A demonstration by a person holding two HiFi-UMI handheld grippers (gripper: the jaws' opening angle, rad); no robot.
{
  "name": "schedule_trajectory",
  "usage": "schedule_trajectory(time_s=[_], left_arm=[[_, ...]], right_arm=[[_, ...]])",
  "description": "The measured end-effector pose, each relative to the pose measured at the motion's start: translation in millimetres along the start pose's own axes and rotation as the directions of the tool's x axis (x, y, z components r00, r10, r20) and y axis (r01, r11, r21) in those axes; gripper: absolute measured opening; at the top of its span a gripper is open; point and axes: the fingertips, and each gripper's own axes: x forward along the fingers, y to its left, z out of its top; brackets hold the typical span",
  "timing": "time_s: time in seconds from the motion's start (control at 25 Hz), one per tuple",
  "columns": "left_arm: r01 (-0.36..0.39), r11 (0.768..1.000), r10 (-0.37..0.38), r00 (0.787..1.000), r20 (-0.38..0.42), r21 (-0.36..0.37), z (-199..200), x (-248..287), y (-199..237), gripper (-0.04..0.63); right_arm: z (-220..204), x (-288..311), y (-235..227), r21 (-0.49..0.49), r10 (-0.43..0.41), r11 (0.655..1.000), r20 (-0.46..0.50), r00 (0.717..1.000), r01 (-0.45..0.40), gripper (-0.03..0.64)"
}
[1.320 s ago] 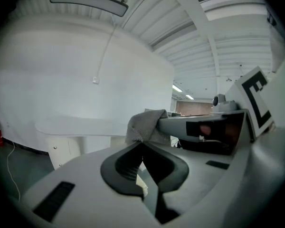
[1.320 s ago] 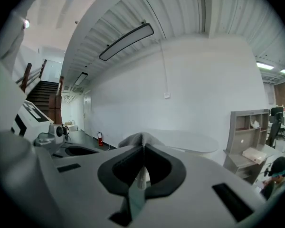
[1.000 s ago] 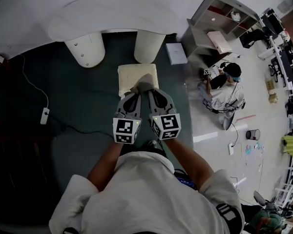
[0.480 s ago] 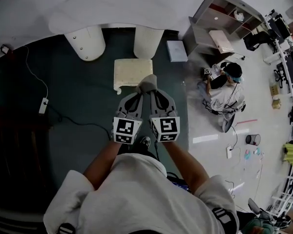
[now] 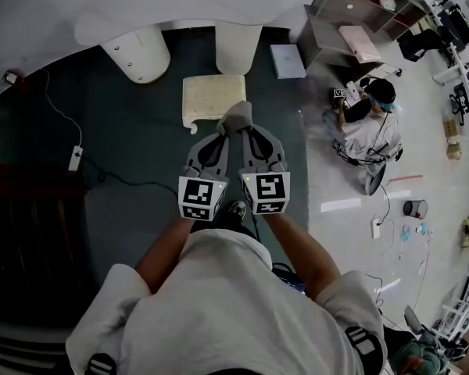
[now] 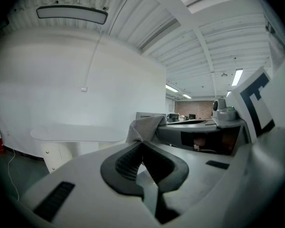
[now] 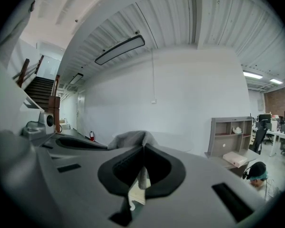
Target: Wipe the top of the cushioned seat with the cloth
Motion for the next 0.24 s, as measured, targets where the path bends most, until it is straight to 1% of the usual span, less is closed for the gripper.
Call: schedule_trajectory(time_s=[0.12, 0.24], left_arm=[[0.016, 0.999, -0.016, 1.0, -0.007, 0.036, 3.0, -0.1, 1.3, 0.017], [0.015, 1.0, -0.015, 1.0, -0.005, 0.027, -4.2, -6.7, 7.5, 0.017]], right_arm=[[0.2, 0.1, 0.3, -0.008, -0.005, 1.0, 0.008, 1.0, 0.005, 0.014], [-2.8, -1.6, 7.2, -0.009, -0.005, 1.0, 0.014, 1.0, 0.005, 0.014]])
